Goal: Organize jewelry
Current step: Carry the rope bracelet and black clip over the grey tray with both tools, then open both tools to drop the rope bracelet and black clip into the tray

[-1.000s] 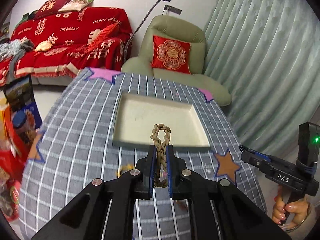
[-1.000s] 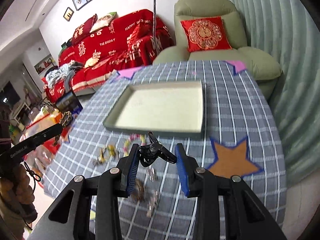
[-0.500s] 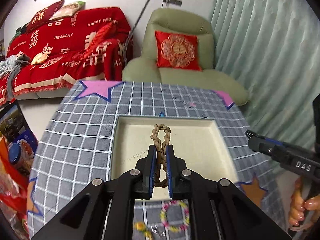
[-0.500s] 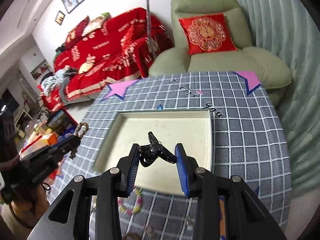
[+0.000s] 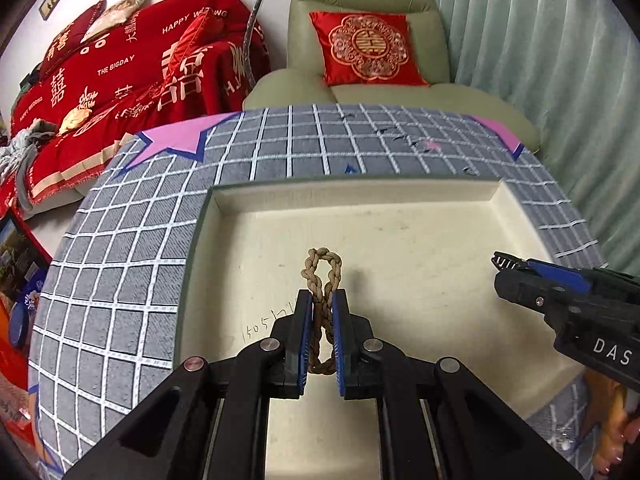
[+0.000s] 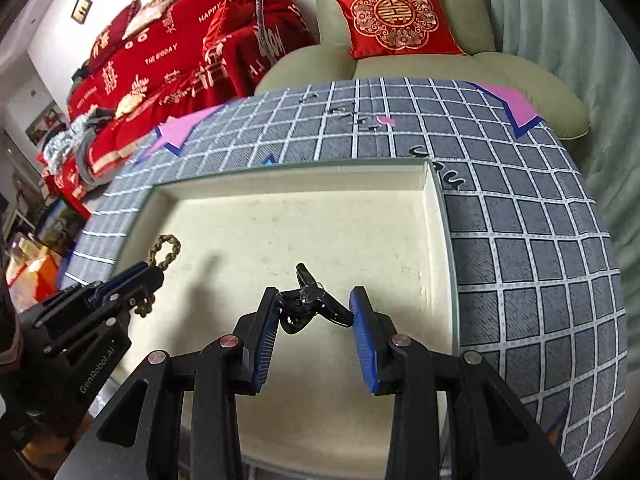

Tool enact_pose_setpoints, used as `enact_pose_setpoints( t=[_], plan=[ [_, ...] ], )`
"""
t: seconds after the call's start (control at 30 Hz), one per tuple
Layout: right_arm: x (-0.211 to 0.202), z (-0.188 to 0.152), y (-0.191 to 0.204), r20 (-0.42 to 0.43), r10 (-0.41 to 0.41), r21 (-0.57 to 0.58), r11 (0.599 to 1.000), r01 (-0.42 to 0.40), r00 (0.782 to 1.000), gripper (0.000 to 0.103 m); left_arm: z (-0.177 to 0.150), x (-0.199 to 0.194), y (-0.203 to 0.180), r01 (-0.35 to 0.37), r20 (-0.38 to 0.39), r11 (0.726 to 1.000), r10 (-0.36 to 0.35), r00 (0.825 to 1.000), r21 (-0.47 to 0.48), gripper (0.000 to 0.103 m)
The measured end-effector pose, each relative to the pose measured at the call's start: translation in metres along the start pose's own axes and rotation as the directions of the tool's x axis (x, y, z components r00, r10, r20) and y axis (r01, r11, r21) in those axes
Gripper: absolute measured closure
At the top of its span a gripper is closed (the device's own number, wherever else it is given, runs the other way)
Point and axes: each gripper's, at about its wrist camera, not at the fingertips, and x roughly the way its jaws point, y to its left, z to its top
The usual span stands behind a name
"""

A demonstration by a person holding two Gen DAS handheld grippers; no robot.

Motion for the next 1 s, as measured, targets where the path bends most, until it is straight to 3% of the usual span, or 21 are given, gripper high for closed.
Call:
enact_pose_setpoints(
  t=[0.47,0.57,0.6,0.87,0.93,0.97,1.0],
  plan=[
    [0.023,-0.011,0.001,-0.013,-0.053,-0.034,0.998,0.053,0.999,0.063,-0.011,0.02,-0.011,-0.072,-0.021,0.996,0.073,0.997,0.057,0.083],
    [0.023,-0.013,0.004,-0.014,-0.057,-0.045,0.997,0.056,0.998,0.055,-0.01,0.02,-0.012,-0.082,-0.024,0.995,0.084,0.996,0.059,0.083],
    [0.022,-0.013,0.004,-0.015,-0.05,-0.041,0.998,0.05,0.999,0.047,-0.01,0.02,-0.012,-0.084,-0.025,0.995,0.085,0.996,0.053,0.083],
    [0.004,-0.008,-0.01,0.014,0.051,0.059,0.997,-0.052,0.999,0.04,-0.009,0.006,-0.002,-0.081,-0.006,0.997,0.081,0.997,0.004,0.082],
    [-0.005,-0.005,-0.016,0.035,0.082,0.096,0.992,-0.085,0.996,0.037,-0.007,0.0,0.0,-0.075,0.005,0.997,0.075,0.997,-0.009,0.039],
    [-0.012,-0.004,-0.019,0.048,0.095,0.11,0.989,-0.1,0.994,0.037,-0.007,-0.004,0.002,-0.082,0.024,0.996,0.083,0.996,-0.027,0.0],
    [-0.017,-0.003,-0.02,0.056,0.1,0.115,0.988,-0.105,0.993,0.037,-0.008,-0.011,0.003,-0.098,0.057,0.994,0.1,0.993,-0.042,0.0]
  ],
)
